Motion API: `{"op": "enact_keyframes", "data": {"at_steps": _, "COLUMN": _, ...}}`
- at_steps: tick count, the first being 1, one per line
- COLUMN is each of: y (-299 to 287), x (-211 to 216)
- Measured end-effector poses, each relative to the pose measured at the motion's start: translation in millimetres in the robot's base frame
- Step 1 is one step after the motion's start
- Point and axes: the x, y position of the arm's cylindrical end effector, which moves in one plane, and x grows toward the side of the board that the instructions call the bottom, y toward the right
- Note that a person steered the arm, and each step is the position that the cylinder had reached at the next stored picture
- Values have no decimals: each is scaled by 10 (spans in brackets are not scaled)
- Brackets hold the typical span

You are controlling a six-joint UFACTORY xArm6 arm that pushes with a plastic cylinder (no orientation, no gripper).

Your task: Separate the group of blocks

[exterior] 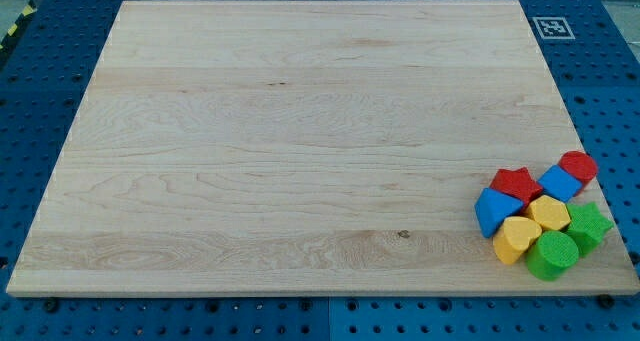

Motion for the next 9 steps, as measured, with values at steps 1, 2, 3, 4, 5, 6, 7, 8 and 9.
{"op": "enact_keyframes", "data": {"at_steps": 1, "y": -283, "x": -111}}
{"op": "enact_keyframes", "data": {"at_steps": 2, "y": -501, "x": -171}}
{"op": "enact_keyframes", "data": {"at_steps": 3, "y": -534, "x": -256}}
{"op": "enact_keyframes", "data": {"at_steps": 4, "y": -528, "x": -318}}
{"op": "enact_keyframes", "data": {"at_steps": 5, "y": -527, "x": -427}}
{"op": "enact_keyframes", "data": {"at_steps": 6, "y": -527, "x": -573}}
{"op": "enact_keyframes", "data": {"at_steps": 7, "y": -527, "x": -713}}
{"op": "enact_keyframes", "data": {"at_steps": 8, "y": -579, "x": -822}}
{"op": "enact_keyframes", "data": {"at_steps": 9, "y": -732, "x": -973}}
